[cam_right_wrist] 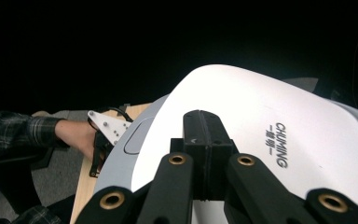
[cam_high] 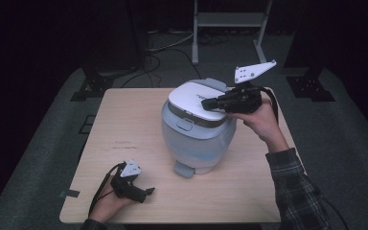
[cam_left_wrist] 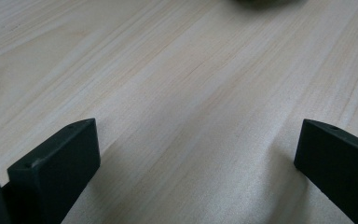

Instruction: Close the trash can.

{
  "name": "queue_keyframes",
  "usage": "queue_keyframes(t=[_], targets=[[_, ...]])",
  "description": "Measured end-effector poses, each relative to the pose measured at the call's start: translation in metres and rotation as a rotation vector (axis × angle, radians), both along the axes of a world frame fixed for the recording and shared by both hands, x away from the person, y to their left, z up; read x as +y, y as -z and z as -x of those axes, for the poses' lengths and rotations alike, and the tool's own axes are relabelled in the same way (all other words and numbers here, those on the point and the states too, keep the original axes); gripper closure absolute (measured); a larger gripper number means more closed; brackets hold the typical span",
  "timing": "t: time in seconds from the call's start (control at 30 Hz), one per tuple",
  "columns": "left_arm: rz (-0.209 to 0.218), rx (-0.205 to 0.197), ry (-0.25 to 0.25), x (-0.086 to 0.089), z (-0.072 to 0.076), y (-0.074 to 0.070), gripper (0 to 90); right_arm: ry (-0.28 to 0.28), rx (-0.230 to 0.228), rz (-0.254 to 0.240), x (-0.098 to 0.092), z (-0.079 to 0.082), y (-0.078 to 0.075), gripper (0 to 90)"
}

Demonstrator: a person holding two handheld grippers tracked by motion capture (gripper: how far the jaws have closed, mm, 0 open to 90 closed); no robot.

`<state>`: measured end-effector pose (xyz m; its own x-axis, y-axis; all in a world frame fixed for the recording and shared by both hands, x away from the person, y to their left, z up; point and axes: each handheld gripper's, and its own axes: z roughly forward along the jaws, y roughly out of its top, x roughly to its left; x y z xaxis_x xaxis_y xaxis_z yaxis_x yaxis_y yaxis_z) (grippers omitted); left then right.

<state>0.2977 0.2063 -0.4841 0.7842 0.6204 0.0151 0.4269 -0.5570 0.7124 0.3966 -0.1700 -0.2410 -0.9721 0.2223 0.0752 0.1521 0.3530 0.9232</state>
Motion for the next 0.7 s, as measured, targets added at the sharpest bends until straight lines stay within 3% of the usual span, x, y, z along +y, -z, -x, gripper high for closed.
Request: queue_keyframes(t=[0.43,0.7], targets=[[-0.001,0.001,0.003,0.000,0.000,0.000,0.0,-0.018,-0.018,0.100,0.027,0.003,0.004,89.9],[-0.002,0.001,0.005,0.000,0.001,0.000,0.0,-0.022,-0.029,0.129,0.036,0.005,0.006,90.0]])
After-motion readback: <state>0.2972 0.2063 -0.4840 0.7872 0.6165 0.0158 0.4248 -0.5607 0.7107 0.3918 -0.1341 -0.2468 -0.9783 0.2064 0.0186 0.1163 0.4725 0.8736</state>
